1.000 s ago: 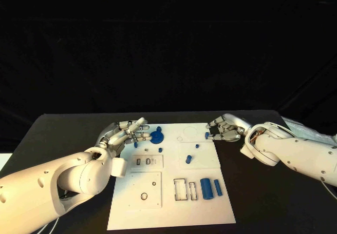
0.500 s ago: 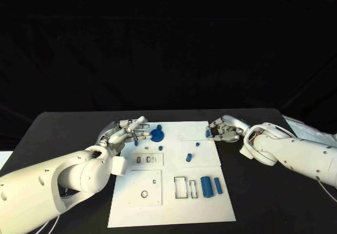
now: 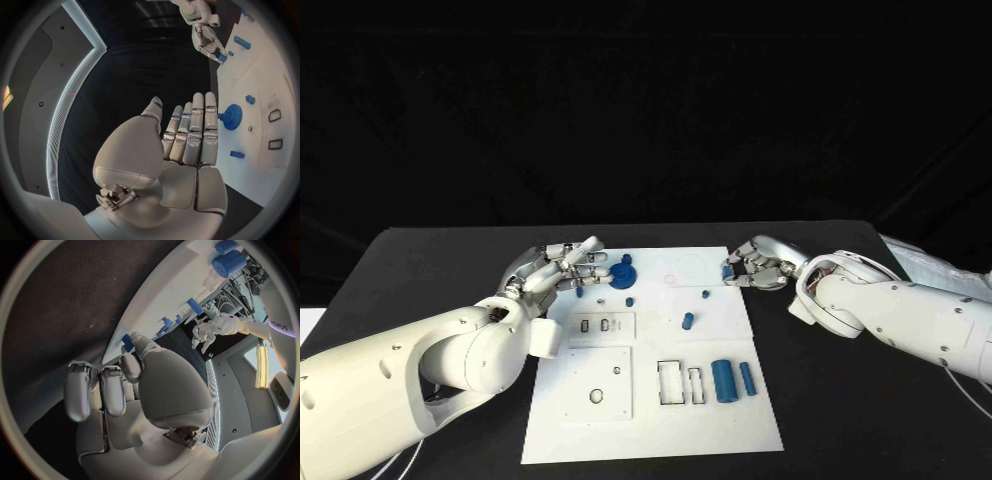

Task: Assemble the parts on the task board

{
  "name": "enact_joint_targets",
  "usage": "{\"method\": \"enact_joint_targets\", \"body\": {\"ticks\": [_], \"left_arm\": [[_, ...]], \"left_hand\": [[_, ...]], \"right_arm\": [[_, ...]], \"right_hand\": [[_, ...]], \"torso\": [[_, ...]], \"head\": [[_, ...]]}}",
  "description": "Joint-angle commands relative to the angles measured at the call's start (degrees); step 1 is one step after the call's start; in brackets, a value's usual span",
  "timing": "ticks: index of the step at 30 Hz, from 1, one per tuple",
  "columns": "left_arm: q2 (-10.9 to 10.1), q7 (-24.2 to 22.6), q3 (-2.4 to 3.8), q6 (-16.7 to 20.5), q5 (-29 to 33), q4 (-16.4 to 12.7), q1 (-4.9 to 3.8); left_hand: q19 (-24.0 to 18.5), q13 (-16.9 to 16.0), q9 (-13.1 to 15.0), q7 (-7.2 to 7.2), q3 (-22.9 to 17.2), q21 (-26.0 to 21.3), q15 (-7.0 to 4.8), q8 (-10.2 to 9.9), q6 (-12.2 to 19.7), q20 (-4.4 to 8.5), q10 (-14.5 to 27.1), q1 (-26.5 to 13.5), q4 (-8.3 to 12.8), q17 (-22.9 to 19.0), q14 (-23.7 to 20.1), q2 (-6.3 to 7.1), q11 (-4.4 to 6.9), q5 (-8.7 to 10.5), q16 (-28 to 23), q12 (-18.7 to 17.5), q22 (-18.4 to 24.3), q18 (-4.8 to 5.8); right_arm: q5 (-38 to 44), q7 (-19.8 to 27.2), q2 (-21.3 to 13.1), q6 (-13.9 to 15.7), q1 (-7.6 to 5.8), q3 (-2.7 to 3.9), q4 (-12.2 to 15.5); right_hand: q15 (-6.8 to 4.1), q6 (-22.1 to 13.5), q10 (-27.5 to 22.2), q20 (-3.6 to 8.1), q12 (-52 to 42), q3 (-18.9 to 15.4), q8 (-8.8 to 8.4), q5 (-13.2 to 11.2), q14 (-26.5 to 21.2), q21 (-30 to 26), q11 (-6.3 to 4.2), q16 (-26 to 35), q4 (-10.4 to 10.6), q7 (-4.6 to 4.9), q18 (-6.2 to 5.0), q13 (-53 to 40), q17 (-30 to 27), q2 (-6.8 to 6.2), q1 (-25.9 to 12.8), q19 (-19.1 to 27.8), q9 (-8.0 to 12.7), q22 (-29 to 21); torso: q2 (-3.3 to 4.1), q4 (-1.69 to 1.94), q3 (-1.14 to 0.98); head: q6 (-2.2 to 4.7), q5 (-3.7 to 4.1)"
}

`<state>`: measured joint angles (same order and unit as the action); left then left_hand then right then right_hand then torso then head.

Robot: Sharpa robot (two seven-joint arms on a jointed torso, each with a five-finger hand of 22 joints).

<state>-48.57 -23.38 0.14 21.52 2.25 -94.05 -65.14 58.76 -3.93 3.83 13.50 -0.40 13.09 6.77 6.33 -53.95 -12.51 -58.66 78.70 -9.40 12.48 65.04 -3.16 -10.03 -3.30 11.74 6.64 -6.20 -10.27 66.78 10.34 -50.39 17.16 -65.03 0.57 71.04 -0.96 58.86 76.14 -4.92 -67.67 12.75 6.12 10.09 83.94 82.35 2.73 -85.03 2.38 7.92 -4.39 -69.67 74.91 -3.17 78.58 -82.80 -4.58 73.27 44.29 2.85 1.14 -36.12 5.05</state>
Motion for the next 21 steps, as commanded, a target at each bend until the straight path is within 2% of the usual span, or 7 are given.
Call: {"method": "enact_joint_targets", "body": {"ticks": [1,8,11,16,21], "left_arm": [[0.12,-0.31,0.03,-1.28,-0.26,-0.15,-0.01],[0.12,-0.23,0.03,-1.36,-0.26,-0.19,-0.01],[0.13,-0.2,0.03,-1.37,-0.26,-0.16,-0.01],[0.15,-0.17,0.03,-1.42,-0.26,-0.14,-0.01],[0.16,-0.17,0.03,-1.43,-0.26,0.13,0.0]], "left_hand": [[-0.09,0.06,-0.09,0.13,-0.08,-0.11,0.01,-0.27,0.22,-0.27,0.19,0.42,0.38,0.05,-0.37,-0.12,-0.11,-0.27,-0.31,-0.15,0.05,-0.04],[-0.09,0.06,-0.09,0.13,-0.08,-0.11,0.01,-0.27,0.22,-0.27,0.19,0.42,0.38,0.05,-0.37,-0.12,-0.11,-0.27,-0.31,-0.15,0.05,-0.04],[-0.09,0.06,-0.09,0.13,-0.08,-0.11,0.01,-0.27,0.22,-0.27,0.19,0.42,0.38,0.05,-0.37,-0.12,-0.11,-0.27,-0.31,-0.15,0.05,-0.04],[-0.09,0.06,-0.09,0.13,-0.08,-0.11,0.01,-0.27,0.22,-0.27,0.19,0.42,0.38,0.05,-0.37,-0.12,-0.11,-0.27,-0.31,-0.15,0.05,-0.04],[-0.13,0.07,-0.08,0.18,-0.1,-0.29,0.07,-0.27,0.29,-0.32,0.28,0.41,0.54,0.13,-0.49,-0.21,-0.16,-0.27,-0.49,-0.2,0.15,-0.03]], "right_arm": [[0.31,0.04,0.23,0.43,0.09,-0.01,-0.07],[0.14,-0.24,0.4,1.08,0.1,-0.01,-0.15],[0.12,-0.44,0.44,1.82,0.1,-0.01,-0.16],[-0.86,-0.43,0.43,4.29,0.1,0.02,0.32],[-3.99,-0.98,-0.12,6.68,-0.01,0.3,2.46]], "right_hand": [[-0.57,0.67,0.62,0.36,-0.45,0.36,0.4,-0.36,4.14,0.27,-0.04,-0.26,0.04,-0.18,0.93,-0.26,5.37,0.68,0.06,-0.03,-0.07,0.04],[-0.8,1.48,0.88,0.58,-0.79,0.6,0.75,-0.59,4.18,0.29,-0.3,-0.32,-0.04,-0.5,0.93,-0.57,5.51,0.81,-0.16,-0.05,-0.18,0.06],[-1.05,2.52,1.08,0.78,-1.01,0.94,1.27,-0.63,4.2,0.32,-0.63,-0.36,-0.24,-0.91,0.94,-0.79,5.61,1.09,-0.09,-0.08,-0.4,0.13],[-1.58,4.1,1.68,1.24,-1.66,1.85,2.15,-0.84,4.24,0.45,-1.25,-0.43,-0.55,-1.65,0.99,-1.39,5.79,2.14,0.1,-0.22,-0.84,0.39],[-1.83,4.28,2.06,1.53,-2.08,2.66,2.27,-0.69,4.27,0.42,-1.49,-0.46,-1.02,-1.88,0.98,-1.83,5.89,2.8,0.43,-0.22,-0.97,0.32]], "torso": [[-0.02,-0.05,0.0],[-0.04,0.0,0.02],[-0.06,0.01,0.04],[-0.06,-0.01,0.04],[-0.18,0.06,0.01]], "head": [[0.0,0.06],[-0.22,0.17],[-0.23,0.13],[-0.24,0.19],[-0.21,0.17]]}}
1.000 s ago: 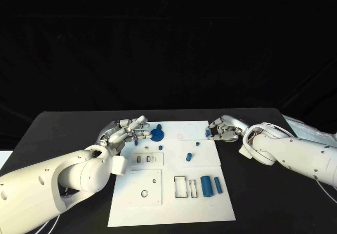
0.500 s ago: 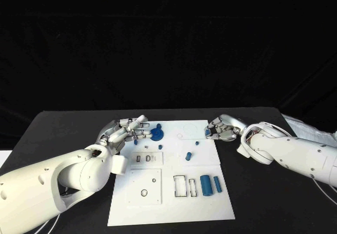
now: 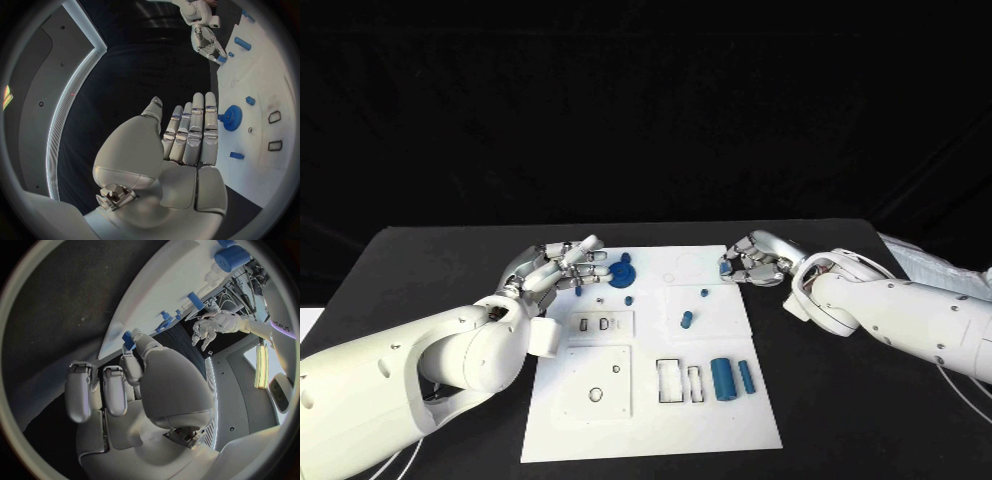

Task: Assemble the parts on the task board

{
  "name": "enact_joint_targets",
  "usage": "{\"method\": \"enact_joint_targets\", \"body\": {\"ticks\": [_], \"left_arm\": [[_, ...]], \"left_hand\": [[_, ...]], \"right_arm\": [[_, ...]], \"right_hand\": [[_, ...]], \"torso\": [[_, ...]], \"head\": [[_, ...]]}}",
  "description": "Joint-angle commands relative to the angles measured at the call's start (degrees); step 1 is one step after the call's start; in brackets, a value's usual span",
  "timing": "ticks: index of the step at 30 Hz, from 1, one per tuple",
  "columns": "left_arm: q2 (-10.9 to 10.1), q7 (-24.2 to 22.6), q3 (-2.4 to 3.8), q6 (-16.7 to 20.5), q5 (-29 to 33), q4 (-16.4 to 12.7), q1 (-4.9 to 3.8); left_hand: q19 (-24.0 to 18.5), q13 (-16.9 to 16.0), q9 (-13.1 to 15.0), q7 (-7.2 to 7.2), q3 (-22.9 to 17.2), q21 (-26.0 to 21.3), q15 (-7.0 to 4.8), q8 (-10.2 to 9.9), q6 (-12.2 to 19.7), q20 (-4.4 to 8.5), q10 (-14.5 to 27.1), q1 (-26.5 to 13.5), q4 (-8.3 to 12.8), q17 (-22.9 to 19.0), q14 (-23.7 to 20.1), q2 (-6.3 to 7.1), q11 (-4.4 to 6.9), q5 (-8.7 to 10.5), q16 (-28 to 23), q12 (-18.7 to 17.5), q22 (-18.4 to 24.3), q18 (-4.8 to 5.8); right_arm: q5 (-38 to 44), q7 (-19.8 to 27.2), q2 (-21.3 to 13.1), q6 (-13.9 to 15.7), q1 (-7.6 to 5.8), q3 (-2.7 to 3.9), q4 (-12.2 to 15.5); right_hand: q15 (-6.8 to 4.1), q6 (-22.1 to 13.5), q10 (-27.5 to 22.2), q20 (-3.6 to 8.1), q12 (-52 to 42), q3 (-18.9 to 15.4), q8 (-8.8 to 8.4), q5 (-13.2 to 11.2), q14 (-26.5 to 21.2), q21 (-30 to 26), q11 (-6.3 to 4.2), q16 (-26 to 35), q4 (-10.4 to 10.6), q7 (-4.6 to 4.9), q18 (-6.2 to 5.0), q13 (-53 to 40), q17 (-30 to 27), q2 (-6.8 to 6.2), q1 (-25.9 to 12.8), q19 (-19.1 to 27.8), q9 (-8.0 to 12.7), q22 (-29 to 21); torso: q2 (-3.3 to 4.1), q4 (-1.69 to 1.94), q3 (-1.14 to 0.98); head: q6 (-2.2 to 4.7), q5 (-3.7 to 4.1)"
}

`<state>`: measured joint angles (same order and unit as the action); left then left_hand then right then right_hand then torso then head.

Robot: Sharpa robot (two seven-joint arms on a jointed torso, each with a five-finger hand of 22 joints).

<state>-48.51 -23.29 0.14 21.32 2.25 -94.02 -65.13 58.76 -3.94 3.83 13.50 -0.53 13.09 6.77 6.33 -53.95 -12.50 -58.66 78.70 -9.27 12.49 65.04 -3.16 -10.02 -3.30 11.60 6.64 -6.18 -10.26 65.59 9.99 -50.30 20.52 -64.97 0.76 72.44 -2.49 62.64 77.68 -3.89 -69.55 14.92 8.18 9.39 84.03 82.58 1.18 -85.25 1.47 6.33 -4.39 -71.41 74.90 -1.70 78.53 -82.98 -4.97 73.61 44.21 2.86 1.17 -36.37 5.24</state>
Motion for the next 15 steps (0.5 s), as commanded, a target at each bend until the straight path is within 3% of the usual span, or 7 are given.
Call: {"method": "enact_joint_targets", "body": {"ticks": [1,7,11,15], "left_arm": [[0.08,-0.26,0.03,-1.22,-0.26,0.22,-0.01],[0.26,-0.3,0.03,-1.21,-0.23,1.16,-0.01],[0.41,-0.35,0.03,-1.21,-0.06,1.87,0.0],[0.51,-0.43,0.03,-1.24,0.21,2.52,0.02]], "left_hand": [[-0.13,0.07,-0.08,0.18,0.03,-0.29,0.07,-0.27,0.29,-0.32,0.28,0.41,0.41,0.13,-0.49,-0.21,-0.16,-0.27,-0.35,-0.2,0.13,-0.04],[-0.13,0.07,-0.08,0.18,0.03,-0.29,0.07,-0.27,0.29,-0.32,0.28,0.41,0.41,0.13,-0.49,-0.21,-0.16,-0.27,-0.35,-0.2,0.13,-0.04],[-0.13,0.07,-0.08,0.18,0.03,-0.29,0.07,-0.27,0.29,-0.32,0.28,0.41,0.41,0.13,-0.49,-0.21,-0.16,-0.27,-0.35,-0.2,0.13,-0.04],[-0.13,0.07,-0.08,0.18,0.02,-0.31,0.07,-0.27,0.29,-0.33,0.28,0.41,0.43,0.14,-0.5,-0.23,-0.16,-0.27,-0.37,-0.2,0.15,-0.04]], "right_arm": [[-3.22,-1.05,-0.37,3.85,-0.19,0.18,1.82],[-2.63,-4.42,-0.75,5.74,-1.14,0.34,6.06],[-0.97,-7.45,0.03,5.47,-1.53,0.36,8.86],[1.88,-11.27,2.27,3.99,-1.63,0.27,11.16]], "right_hand": [[-0.34,0.56,0.54,0.55,-0.2,0.69,0.24,0.02,4.19,0.19,0.01,-0.24,-0.23,-0.32,0.98,-0.09,5.91,1.47,0.57,-0.04,-0.62,-0.03],[-0.55,0.97,0.67,0.79,-0.07,2.02,0.53,-0.68,4.2,0.11,-0.2,-0.26,-1.1,-0.54,0.97,-0.08,6.02,2.53,1.07,-0.01,-0.9,-0.16],[-0.56,1.0,0.68,0.83,0.0,2.23,0.56,-0.81,4.18,0.07,-0.21,-0.22,-1.23,-0.55,0.95,-0.04,5.97,2.65,1.04,0.02,-0.95,-0.23],[-0.55,0.82,0.45,0.85,0.55,2.43,0.49,-1.08,4.12,-0.06,-0.14,-0.07,-1.1,-0.48,0.92,0.39,5.72,2.77,0.31,0.11,-1.01,-0.47]], "torso": [[-0.17,0.02,0.05],[-0.7,0.29,0.45],[-1.2,0.5,0.75],[-1.72,0.75,1.09]], "head": [[0.06,-0.05],[-0.09,0.12],[-0.27,-0.04],[-0.59,-0.79]]}}
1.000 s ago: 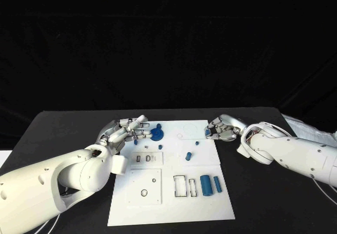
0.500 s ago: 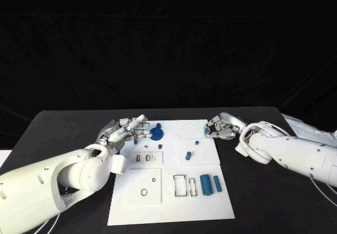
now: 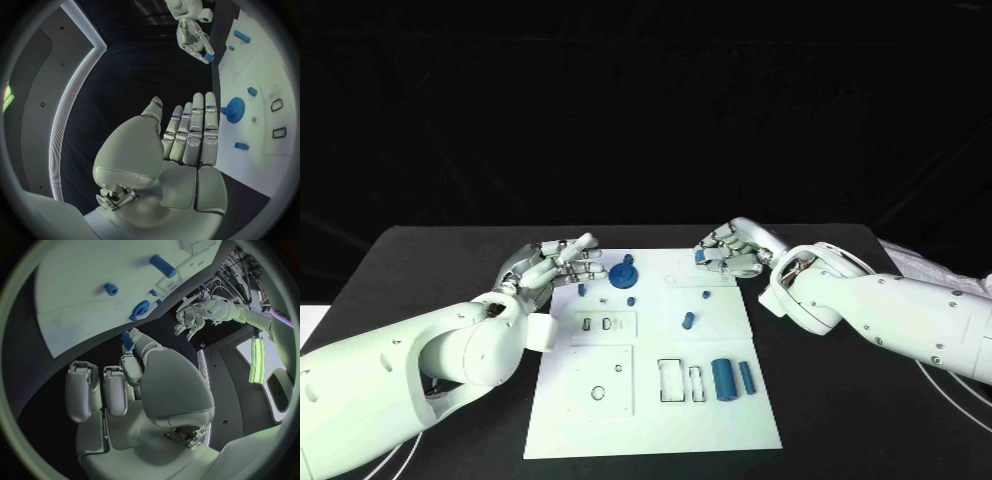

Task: Assemble the parts on the task board

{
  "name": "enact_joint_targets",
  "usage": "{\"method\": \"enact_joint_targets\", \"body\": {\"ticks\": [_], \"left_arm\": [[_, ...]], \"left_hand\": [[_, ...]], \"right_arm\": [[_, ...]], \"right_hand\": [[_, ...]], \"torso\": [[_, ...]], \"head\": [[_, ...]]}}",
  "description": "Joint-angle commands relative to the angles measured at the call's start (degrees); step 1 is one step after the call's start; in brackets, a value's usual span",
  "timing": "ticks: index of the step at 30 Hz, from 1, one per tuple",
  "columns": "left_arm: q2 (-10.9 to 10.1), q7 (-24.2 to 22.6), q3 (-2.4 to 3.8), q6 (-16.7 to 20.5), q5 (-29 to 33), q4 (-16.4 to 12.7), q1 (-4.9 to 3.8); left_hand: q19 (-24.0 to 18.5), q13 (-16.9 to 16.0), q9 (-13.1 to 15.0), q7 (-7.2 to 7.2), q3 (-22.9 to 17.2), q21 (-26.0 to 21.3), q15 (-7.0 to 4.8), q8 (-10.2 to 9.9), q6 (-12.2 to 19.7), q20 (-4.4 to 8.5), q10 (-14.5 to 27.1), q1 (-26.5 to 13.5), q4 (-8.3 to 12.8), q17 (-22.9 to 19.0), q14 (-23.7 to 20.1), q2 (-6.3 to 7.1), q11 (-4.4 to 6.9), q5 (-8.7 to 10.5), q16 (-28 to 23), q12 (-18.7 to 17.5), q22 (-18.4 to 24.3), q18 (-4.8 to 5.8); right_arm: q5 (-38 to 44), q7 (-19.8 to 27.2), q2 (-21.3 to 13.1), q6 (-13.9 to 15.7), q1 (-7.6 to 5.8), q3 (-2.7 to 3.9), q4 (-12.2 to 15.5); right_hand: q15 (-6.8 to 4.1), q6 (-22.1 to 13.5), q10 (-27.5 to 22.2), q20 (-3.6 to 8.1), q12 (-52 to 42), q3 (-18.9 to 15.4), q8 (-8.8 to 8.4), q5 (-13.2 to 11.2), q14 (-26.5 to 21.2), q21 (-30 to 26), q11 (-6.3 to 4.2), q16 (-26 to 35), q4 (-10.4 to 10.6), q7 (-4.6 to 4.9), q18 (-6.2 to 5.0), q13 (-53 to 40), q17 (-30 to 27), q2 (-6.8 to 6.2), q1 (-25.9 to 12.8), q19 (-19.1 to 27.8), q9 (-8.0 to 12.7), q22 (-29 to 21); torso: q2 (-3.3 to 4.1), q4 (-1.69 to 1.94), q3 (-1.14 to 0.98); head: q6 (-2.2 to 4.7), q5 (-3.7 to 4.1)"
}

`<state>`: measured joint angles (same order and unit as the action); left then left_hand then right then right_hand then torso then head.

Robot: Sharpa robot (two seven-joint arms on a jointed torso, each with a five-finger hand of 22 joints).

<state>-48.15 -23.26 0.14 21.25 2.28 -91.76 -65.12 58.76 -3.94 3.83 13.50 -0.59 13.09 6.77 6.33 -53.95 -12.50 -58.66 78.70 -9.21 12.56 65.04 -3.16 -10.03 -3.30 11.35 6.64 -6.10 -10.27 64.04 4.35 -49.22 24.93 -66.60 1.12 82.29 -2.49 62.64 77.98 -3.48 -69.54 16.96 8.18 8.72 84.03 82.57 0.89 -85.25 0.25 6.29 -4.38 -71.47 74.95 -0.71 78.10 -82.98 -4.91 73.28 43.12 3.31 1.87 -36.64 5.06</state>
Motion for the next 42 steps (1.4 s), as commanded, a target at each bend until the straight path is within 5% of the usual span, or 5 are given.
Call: {"method": "enact_joint_targets", "body": {"ticks": [1,9,17,30,42], "left_arm": [[0.15,-0.47,0.03,-1.19,0.24,0.38,0.01],[0.03,-0.51,0.03,-1.26,1.82,1.3,0.02],[-0.24,-0.57,0.03,-1.15,2.53,1.83,0.01],[-0.27,-0.45,0.03,-1.49,2.64,1.49,0.0],[-0.29,-0.21,0.03,-1.84,2.64,1.29,0.0]], "left_hand": [[-0.13,0.07,-0.08,0.18,0.09,-0.31,0.07,-0.27,0.29,-0.33,0.28,0.41,0.37,0.07,-0.5,-0.23,-0.16,-0.27,-0.12,-0.2,0.06,-0.03],[-0.13,0.07,-0.08,0.18,0.08,-0.33,0.07,-0.27,0.3,-0.33,0.29,0.41,0.39,0.08,-0.5,-0.24,-0.16,-0.27,-0.13,-0.21,0.07,-0.04],[-0.13,0.07,-0.08,0.18,0.07,-0.33,0.07,-0.27,0.3,-0.34,0.29,0.42,0.4,0.09,-0.5,-0.25,-0.16,-0.28,-0.14,-0.21,0.07,-0.04],[-0.13,0.07,-0.08,0.18,0.07,-0.33,0.07,-0.27,0.3,-0.34,0.29,0.42,0.4,0.09,-0.5,-0.25,-0.16,-0.28,-0.14,-0.21,0.07,-0.04],[-0.13,0.07,-0.08,0.18,0.07,-0.33,0.07,-0.27,0.3,-0.34,0.29,0.42,0.4,0.09,-0.5,-0.25,-0.16,-0.28,-0.14,-0.21,0.07,-0.04]], "right_arm": [[4.2,-6.46,1.79,-0.71,0.03,-0.14,1.86],[11.4,-12.64,6.96,-2.47,0.86,-0.71,4.91],[18.17,-16.7,11.83,-4.18,2.11,-1.64,4.91],[20.84,-20.37,16.01,-5.59,4.32,-2.23,2.49],[22.63,-21.71,16.47,-7.39,4.86,-2.28,2.07]], "right_hand": [[-0.54,0.78,0.1,0.44,0.67,0.42,0.47,-0.44,4.11,-0.07,0.16,-0.03,0.17,-0.44,0.9,0.55,5.62,1.81,0.55,0.13,-1.08,-0.17],[-0.52,0.6,-0.26,0.43,1.4,0.46,0.38,-0.4,3.99,-0.3,0.19,0.26,0.29,-0.41,0.82,1.11,5.12,1.6,-0.21,0.31,-1.13,-0.61],[-0.56,0.87,-0.1,0.45,1.21,0.54,0.55,-0.39,3.94,-0.36,0.11,0.39,0.25,-0.54,0.81,0.9,4.92,1.51,-0.57,0.34,-1.25,-0.67],[-0.6,0.92,-0.09,0.46,1.26,0.57,0.59,-0.34,3.9,-0.5,0.08,0.53,0.29,-0.57,0.75,0.92,4.68,1.46,-0.87,0.45,-1.29,-0.96],[-0.63,0.87,-0.12,0.48,1.39,0.55,0.57,-0.2,3.89,-0.56,0.05,0.57,0.28,-0.59,0.74,0.99,4.65,1.18,-1.34,0.47,-1.34,-1.03]], "torso": [[-0.73,0.39,0.48],[-1.34,1.06,1.05],[-1.54,1.55,1.52],[-1.47,1.32,1.32],[-1.43,1.27,1.31]], "head": [[-0.51,-0.76],[-1.85,-1.6],[-2.67,-2.17],[-3.12,-2.75],[-3.22,-2.77]]}}
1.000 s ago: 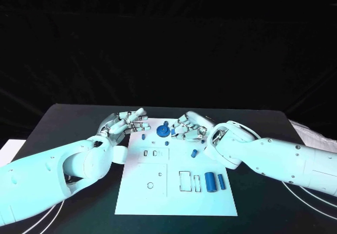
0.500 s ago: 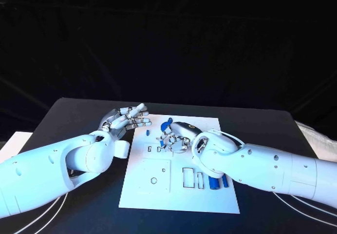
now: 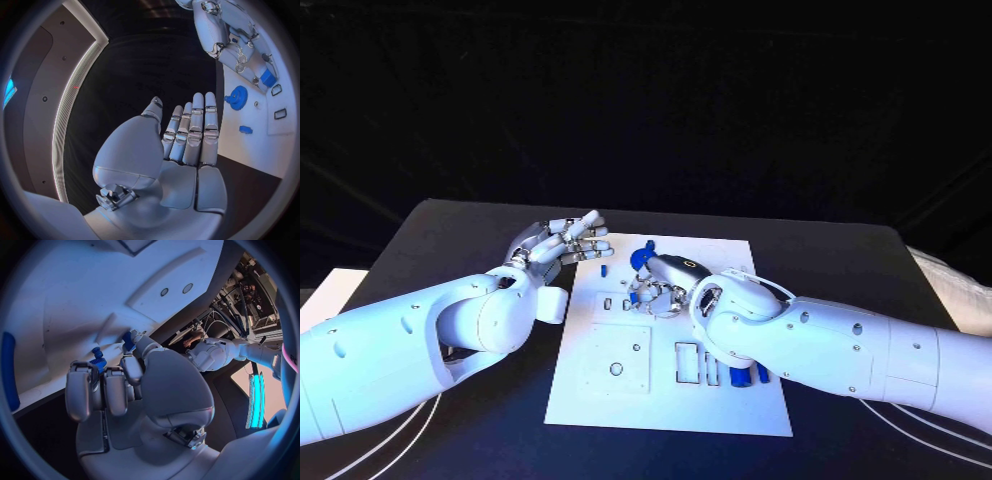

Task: Assemble the parts on the task board

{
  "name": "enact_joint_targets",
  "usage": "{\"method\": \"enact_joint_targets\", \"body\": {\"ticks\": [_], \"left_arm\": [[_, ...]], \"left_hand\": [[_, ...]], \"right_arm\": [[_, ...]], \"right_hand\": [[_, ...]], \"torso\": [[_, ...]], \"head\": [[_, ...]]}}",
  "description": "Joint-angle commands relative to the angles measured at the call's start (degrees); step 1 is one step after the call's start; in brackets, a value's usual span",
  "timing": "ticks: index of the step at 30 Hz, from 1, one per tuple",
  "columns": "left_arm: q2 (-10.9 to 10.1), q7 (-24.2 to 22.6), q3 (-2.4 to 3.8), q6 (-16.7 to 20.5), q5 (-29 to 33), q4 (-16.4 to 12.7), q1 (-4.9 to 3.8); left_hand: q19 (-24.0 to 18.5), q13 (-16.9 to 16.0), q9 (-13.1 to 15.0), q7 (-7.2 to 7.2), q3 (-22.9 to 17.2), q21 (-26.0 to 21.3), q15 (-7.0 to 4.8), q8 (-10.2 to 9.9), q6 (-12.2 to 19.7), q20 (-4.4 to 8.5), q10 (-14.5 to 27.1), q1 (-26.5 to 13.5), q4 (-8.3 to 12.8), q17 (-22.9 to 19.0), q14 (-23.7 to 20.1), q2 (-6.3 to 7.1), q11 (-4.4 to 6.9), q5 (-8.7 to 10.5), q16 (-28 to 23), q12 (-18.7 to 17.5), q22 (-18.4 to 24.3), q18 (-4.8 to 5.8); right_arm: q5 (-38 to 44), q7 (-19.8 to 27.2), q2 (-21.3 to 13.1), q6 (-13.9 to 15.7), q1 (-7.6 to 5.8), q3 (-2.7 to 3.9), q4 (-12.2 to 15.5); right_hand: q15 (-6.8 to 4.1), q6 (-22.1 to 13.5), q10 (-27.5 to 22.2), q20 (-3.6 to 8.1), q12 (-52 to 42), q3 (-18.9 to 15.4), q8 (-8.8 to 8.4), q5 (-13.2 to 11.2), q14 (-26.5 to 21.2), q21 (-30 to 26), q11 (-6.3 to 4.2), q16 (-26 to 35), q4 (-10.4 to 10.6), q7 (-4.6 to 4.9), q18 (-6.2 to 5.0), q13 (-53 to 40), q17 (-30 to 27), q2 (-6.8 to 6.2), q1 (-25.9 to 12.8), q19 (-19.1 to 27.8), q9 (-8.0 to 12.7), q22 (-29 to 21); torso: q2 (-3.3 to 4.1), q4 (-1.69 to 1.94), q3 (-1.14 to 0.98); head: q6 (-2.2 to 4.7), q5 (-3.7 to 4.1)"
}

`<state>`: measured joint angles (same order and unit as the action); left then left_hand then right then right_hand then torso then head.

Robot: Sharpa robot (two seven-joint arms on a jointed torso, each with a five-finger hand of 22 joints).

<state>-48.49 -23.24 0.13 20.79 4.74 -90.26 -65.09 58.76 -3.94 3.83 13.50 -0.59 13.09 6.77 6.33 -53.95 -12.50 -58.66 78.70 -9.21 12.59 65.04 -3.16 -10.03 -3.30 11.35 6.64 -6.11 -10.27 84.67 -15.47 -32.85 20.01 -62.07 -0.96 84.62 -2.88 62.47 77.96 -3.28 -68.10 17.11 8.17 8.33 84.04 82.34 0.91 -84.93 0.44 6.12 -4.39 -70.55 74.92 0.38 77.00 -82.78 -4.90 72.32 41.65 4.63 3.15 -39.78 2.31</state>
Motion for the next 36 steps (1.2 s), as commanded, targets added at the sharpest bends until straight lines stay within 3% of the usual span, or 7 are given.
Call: {"method": "enact_joint_targets", "body": {"ticks": [1,10,19,36], "left_arm": [[0.05,-0.22,0.04,-1.4,0.18,-0.23,-0.03],[-0.02,-0.15,0.04,-1.49,0.18,-0.3,-0.03],[-0.01,-0.14,0.04,-1.55,0.18,-0.28,-0.03],[-0.01,-0.09,0.04,-1.6,0.18,-0.23,-0.03]], "left_hand": [[-0.12,0.07,-0.07,0.18,0.06,-0.37,0.08,-0.26,0.3,-0.34,0.29,0.44,0.47,0.09,-0.5,-0.27,-0.16,-0.28,-0.17,-0.2,0.11,-0.04],[-0.12,0.06,-0.07,0.18,0.05,-0.39,0.08,-0.26,0.3,-0.34,0.29,0.44,0.49,0.1,-0.5,-0.28,-0.16,-0.28,-0.17,-0.2,0.11,-0.04],[-0.12,0.06,-0.07,0.18,0.05,-0.39,0.08,-0.26,0.3,-0.34,0.29,0.44,0.49,0.1,-0.5,-0.28,-0.16,-0.28,-0.17,-0.2,0.11,-0.04],[-0.12,0.06,-0.07,0.18,0.05,-0.39,0.08,-0.26,0.3,-0.34,0.29,0.44,0.49,0.1,-0.5,-0.28,-0.16,-0.28,-0.17,-0.2,0.11,-0.04]], "right_arm": [[2.13,-1.99,0.1,-2.58,0.35,-0.2,-0.26],[2.96,-2.64,-0.43,-3.83,0.5,-0.21,0.15],[3.35,-2.94,-0.63,-5.95,0.66,-0.21,0.6],[5.28,-4.83,-0.91,-4.51,0.73,-0.21,0.93]], "right_hand": [[-0.24,1.04,-0.09,0.29,-0.04,0.38,0.58,0.2,3.88,-0.33,0.03,0.25,0.09,-0.42,0.74,0.07,4.68,0.06,-0.29,0.27,-1.35,-0.08],[-0.25,1.0,-0.14,0.31,0.09,0.31,0.57,0.28,3.87,-0.37,0.02,0.31,0.07,-0.42,0.74,0.15,4.61,-0.29,-0.74,0.26,-1.39,-0.11],[-0.21,0.67,-0.87,0.33,1.41,-0.29,0.36,1.16,3.88,-0.55,0.11,0.4,0.05,-0.28,0.7,1.13,4.57,-1.78,-2.16,0.33,-1.42,-0.35],[0.37,-1.35,-3.24,-0.11,5.13,-1.87,-0.87,2.37,3.75,-1.07,0.86,0.82,0.58,0.62,0.58,4.05,4.08,-4.56,-4.45,0.66,-1.04,-1.13]], "torso": [[0.05,-0.05,0.01],[0.05,-0.01,-0.02],[0.02,-0.06,0.0],[-0.01,0.02,0.05]], "head": [[-0.13,-0.01],[-0.38,0.07],[-0.58,0.21],[-0.76,0.42]]}}
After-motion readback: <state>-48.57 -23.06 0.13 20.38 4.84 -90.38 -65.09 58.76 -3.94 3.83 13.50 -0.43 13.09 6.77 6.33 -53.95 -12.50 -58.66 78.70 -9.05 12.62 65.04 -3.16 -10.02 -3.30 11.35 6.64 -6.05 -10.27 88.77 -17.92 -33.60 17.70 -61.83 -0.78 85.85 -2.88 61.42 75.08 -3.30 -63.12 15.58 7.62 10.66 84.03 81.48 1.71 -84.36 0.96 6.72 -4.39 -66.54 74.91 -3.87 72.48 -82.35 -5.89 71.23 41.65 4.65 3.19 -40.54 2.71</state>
